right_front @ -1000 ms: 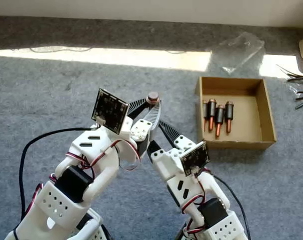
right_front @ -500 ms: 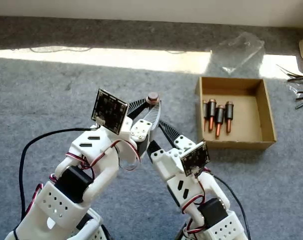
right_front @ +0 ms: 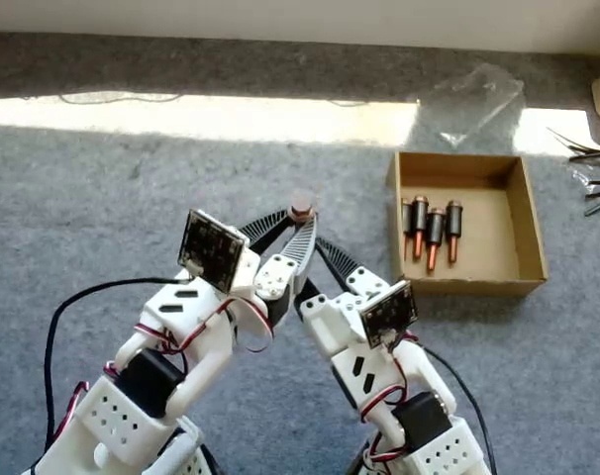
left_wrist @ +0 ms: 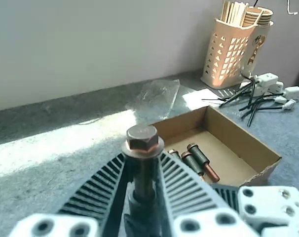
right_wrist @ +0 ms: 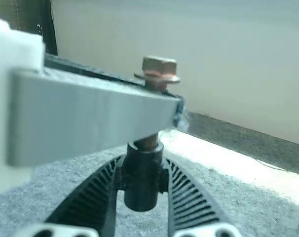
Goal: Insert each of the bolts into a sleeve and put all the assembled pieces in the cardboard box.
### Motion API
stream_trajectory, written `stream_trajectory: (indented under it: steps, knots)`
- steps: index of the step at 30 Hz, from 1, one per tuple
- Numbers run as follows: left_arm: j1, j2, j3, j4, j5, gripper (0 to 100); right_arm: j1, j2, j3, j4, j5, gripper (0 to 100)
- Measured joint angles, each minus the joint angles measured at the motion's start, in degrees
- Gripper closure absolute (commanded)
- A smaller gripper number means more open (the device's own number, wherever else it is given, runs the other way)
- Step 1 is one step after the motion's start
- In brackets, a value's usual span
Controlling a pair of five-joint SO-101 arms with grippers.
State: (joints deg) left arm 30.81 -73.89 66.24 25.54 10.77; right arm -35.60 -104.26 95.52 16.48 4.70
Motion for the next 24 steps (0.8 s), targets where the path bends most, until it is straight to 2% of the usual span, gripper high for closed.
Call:
stream_trajectory:
  steps: [18,24]
  knots:
    - [0.0,-3.1,4.7,-0.6,0.0,99,-0.1,0.0,0.0,0.0,0.0,99.5]
    - [0.0,-3.4,4.8,-0.7,0.0,82,-0.1,0.0,0.0,0.0,0.0,99.5]
